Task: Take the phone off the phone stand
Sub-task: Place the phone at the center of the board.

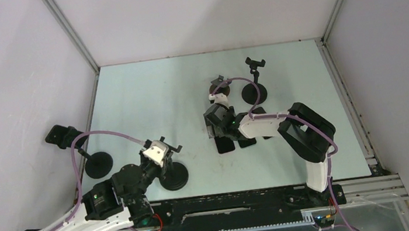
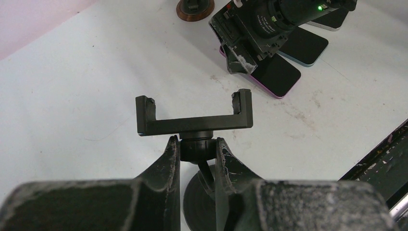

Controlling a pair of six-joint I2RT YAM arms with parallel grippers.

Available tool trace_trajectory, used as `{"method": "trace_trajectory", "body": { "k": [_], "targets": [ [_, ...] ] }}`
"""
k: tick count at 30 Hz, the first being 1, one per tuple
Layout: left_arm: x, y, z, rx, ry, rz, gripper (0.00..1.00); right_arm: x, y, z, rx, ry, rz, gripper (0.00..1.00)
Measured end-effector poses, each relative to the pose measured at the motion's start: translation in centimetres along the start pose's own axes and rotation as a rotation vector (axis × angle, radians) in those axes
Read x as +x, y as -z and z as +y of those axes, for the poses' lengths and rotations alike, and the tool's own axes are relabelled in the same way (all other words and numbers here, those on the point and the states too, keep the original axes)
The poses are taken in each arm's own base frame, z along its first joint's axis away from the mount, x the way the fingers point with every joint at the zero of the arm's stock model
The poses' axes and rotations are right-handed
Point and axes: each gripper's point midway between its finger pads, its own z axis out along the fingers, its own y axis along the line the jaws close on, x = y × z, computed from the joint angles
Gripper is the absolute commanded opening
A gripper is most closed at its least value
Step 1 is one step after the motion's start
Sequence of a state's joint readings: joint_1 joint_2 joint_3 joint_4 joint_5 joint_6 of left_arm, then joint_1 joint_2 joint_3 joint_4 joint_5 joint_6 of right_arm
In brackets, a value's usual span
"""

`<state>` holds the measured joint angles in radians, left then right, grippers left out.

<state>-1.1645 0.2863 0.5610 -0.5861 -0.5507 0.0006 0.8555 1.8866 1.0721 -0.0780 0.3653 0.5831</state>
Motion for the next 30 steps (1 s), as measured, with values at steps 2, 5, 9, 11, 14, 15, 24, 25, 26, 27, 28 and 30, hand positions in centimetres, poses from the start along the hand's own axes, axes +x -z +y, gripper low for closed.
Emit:
{"method": "trace_trajectory", "body": {
  "k": [2, 5, 9, 11, 14, 15, 24, 25, 26, 27, 28, 30],
  "targets": [
    [0.02, -0.02, -0.06, 0.003, -0.002, 0.001, 0.0, 0.02, -0.04, -0.08, 0.002, 0.009, 0.001, 0.53],
    [0.02, -0.02, -0.08, 0.005, -0.002, 0.001, 0.0, 0.02, -0.09, -0.15, 0.004, 0.021, 0.002, 0.58],
    [0.02, -0.02, -0.07, 0.005, -0.008, 0.001, 0.0, 0.09, -0.09, -0.16, 0.001, 0.04, 0.005, 0.63],
    [0.02, -0.02, -0.07, 0.005, -0.009, 0.001, 0.0, 0.1, -0.12, -0.16, 0.0, 0.046, 0.006, 0.66],
    [0.02, -0.02, -0.08, 0.006, -0.009, 0.001, 0.0, 0.11, -0.15, -0.17, 0.0, 0.054, 0.007, 0.68],
    [0.02, -0.02, -0.1, 0.007, -0.009, 0.001, 0.0, 0.11, -0.15, -0.17, 0.0, 0.056, 0.007, 0.71],
    [0.02, -0.02, -0.14, 0.009, -0.009, 0.001, 0.0, 0.22, -0.11, -0.11, -0.008, 0.081, 0.011, 0.77],
    [0.02, -0.02, -0.14, 0.009, -0.009, 0.001, 0.0, 0.24, -0.1, -0.08, -0.009, 0.083, 0.012, 0.78],
    [0.02, -0.02, -0.14, 0.009, -0.009, 0.001, 0.0, 0.24, -0.1, -0.08, -0.01, 0.085, 0.012, 0.79],
    [0.02, -0.02, -0.14, 0.009, -0.009, 0.001, 0.0, 0.25, -0.09, -0.06, -0.01, 0.088, 0.012, 0.8],
    [0.02, -0.02, -0.14, 0.009, -0.009, 0.001, 0.0, 0.25, -0.09, -0.06, -0.011, 0.09, 0.012, 0.81],
    [0.02, -0.02, -0.14, 0.01, -0.009, 0.001, 0.0, 0.29, -0.08, 0.02, -0.015, 0.091, 0.013, 0.82]
  ]
}}
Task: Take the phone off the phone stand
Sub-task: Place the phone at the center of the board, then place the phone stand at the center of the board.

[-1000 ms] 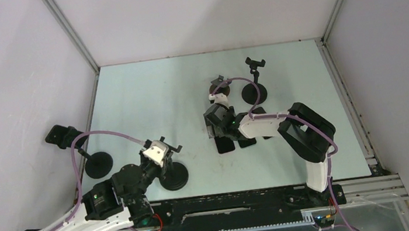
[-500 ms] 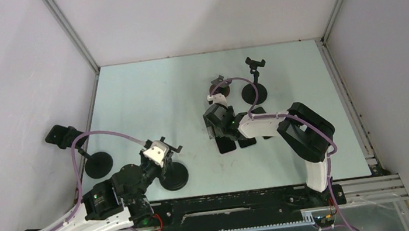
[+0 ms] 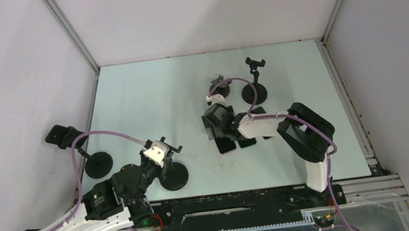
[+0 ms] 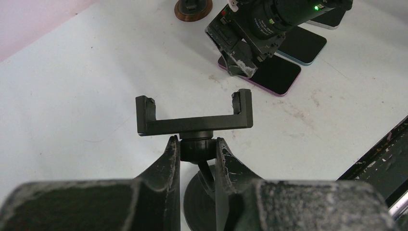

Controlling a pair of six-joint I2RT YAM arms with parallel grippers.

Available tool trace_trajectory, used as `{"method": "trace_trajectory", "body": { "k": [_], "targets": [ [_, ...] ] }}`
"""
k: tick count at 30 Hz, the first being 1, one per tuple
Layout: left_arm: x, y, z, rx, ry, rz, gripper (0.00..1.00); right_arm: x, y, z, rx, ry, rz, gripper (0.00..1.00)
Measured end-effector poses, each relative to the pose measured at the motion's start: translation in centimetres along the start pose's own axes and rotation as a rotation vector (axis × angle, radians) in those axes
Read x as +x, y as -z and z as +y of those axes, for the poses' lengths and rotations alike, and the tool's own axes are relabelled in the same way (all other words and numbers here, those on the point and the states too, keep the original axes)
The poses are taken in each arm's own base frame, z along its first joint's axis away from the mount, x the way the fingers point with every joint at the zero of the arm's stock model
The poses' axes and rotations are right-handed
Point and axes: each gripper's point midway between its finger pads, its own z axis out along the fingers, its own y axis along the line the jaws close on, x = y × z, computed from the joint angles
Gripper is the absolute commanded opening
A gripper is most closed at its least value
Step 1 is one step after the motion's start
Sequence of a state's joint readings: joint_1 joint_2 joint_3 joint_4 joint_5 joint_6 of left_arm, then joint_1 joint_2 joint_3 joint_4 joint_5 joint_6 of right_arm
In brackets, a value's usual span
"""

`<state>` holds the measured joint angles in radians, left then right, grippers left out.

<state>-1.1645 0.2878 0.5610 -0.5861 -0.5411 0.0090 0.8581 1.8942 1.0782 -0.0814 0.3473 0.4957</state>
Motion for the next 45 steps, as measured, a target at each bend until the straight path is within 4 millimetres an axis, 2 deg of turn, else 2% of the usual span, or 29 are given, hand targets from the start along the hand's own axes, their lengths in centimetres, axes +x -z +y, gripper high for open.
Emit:
{"method": "trace_trajectory", "body": {
  "k": [11, 16, 19, 24, 27, 30, 37, 42, 45],
  "targets": [
    [0.0, 0.0, -0.1, 0.003, 0.001, -0.001, 0.0, 0.1, 0.3, 0.4, -0.013, 0.021, 0.003, 0.84],
    [-0.2, 0.0, 0.1, -0.007, 0.007, -0.008, 0.0, 0.7, 1.6, 0.2, -0.021, 0.05, 0.036, 0.87],
    [-0.9, 0.0, 0.4, -0.025, 0.025, -0.037, 0.0, -0.2, 3.6, 0.5, -0.049, 0.063, 0.02, 0.89],
    [-2.5, -0.3, 0.8, -0.052, 0.048, -0.069, 0.0, -2.9, 8.1, 2.4, -0.127, 0.075, -0.07, 0.94],
    [-4.4, -1.0, 1.6, -0.089, 0.068, -0.071, 0.0, -3.1, 10.4, 3.6, -0.169, 0.086, -0.085, 0.97],
    [-5.6, -2.0, 3.1, -0.134, 0.099, -0.065, 0.0, -2.7, 12.1, 3.7, -0.187, 0.082, -0.068, 0.96],
    [-6.7, -5.9, 7.8, -0.218, 0.19, -0.023, 0.0, -2.3, 15.9, 1.1, -0.161, 0.038, -0.06, 0.96],
    [-7.4, -10.2, 9.9, -0.219, 0.213, -0.018, 0.01, 0.1, 18.4, -1.4, -0.159, 0.009, -0.05, 0.96],
    [-8.0, -12.5, 11.0, -0.222, 0.229, -0.031, 0.05, 1.4, 19.6, -2.8, -0.156, -0.016, -0.047, 0.95]
  ]
}}
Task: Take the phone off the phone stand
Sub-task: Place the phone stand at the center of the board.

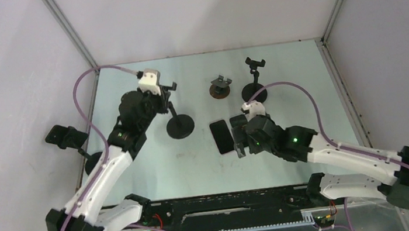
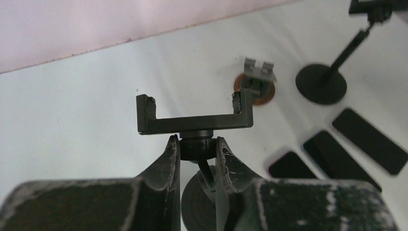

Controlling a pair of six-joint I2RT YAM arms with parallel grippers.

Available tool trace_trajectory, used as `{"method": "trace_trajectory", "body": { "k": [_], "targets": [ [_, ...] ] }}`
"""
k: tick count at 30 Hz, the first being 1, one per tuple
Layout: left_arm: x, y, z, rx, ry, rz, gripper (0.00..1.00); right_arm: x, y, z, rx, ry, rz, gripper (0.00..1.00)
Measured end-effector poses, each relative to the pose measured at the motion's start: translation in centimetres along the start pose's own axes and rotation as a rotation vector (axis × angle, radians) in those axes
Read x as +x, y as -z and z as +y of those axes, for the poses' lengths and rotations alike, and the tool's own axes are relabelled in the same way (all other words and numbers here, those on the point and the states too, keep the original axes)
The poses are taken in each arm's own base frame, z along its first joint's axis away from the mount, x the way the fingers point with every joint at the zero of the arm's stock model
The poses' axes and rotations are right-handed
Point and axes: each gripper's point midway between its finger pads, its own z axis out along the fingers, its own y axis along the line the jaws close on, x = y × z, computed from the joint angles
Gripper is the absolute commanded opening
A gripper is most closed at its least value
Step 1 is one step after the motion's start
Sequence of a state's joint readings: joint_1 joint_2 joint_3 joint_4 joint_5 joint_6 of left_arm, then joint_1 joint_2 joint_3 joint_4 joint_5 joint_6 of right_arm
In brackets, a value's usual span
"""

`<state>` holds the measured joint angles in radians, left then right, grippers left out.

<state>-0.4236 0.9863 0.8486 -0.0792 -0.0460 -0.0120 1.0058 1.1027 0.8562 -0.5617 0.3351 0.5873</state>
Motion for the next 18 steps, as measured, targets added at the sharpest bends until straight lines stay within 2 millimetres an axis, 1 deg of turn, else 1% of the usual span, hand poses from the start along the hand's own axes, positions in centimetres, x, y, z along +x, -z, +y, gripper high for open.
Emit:
{"method": "trace_trajectory", "body": {
  "k": [2, 5, 7, 11, 13, 16, 18],
  "targets": [
    [-1.0, -1.9, 0.5, -0.006, 0.023, -0.018, 0.06, 0.9, 1.1, -0.9, 0.003, -0.023, 0.001, 0.95],
    [-2.4, -4.7, 1.4, -0.018, 0.059, -0.054, 0.04, 2.1, 2.3, -1.6, 0.002, -0.049, 0.007, 0.95],
    [-3.1, -6.4, 1.8, -0.02, 0.074, -0.085, 0.03, 3.3, 3.2, -2.0, -0.002, -0.073, 0.017, 0.95],
    [-3.3, -9.7, 1.8, 0.001, 0.071, -0.123, 0.03, 5.6, 4.6, -2.0, -0.039, -0.119, 0.031, 0.94],
    [-3.5, -11.3, 1.7, 0.014, 0.063, -0.131, 0.05, 7.1, 5.2, -1.7, -0.069, -0.137, 0.046, 0.94],
    [-3.4, -13.7, 1.7, 0.024, 0.034, -0.136, 0.12, 9.1, 5.9, -1.3, -0.094, -0.154, 0.072, 0.94],
    [-2.9, -15.0, 1.8, 0.022, 0.006, -0.138, 0.16, 10.0, 6.2, -1.1, -0.094, -0.158, 0.082, 0.94]
  ]
}}
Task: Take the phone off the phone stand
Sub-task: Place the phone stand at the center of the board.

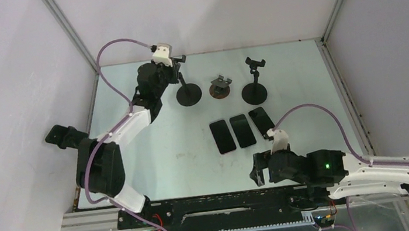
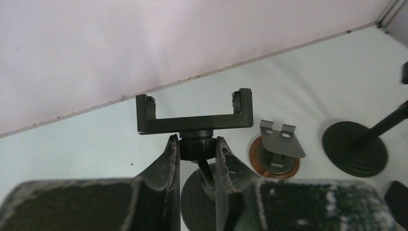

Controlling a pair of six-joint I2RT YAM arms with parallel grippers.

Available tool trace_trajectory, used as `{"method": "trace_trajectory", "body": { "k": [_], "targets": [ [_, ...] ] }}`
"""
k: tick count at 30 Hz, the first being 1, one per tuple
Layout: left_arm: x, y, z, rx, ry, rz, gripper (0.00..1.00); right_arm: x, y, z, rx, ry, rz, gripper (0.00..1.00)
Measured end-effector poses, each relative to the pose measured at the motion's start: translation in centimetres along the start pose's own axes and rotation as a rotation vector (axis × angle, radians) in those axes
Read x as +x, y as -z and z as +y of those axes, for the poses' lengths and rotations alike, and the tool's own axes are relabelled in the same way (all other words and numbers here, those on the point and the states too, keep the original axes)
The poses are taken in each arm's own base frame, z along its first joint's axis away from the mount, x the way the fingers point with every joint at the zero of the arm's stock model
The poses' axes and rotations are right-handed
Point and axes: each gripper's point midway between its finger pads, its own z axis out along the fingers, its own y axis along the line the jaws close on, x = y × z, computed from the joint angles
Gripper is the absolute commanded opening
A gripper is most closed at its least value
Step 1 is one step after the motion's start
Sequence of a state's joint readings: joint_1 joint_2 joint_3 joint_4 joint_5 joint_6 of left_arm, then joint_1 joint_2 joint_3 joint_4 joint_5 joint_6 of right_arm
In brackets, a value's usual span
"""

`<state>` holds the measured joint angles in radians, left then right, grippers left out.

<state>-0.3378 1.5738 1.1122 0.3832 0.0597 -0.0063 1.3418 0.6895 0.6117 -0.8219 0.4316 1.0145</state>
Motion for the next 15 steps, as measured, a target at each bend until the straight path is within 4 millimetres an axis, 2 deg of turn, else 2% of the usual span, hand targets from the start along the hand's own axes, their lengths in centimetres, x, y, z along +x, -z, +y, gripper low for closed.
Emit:
{"method": "trace_trajectory", "body": {
  "k": [8, 11, 15],
  "targets": [
    [3.2, -2.0, 1.0, -0.027, -0.09, 0.043, 0.29, 1.9, -0.3, 0.0, 0.05, 0.017, 0.03, 0.95],
    [3.8, -2.2, 1.2, -0.032, -0.108, 0.052, 0.37, 2.2, -0.5, 0.0, 0.059, 0.022, 0.034, 0.95],
    [4.1, -2.1, 1.6, -0.051, -0.116, 0.05, 0.43, 2.2, -0.5, 0.1, 0.057, 0.019, 0.029, 0.95]
  ]
}}
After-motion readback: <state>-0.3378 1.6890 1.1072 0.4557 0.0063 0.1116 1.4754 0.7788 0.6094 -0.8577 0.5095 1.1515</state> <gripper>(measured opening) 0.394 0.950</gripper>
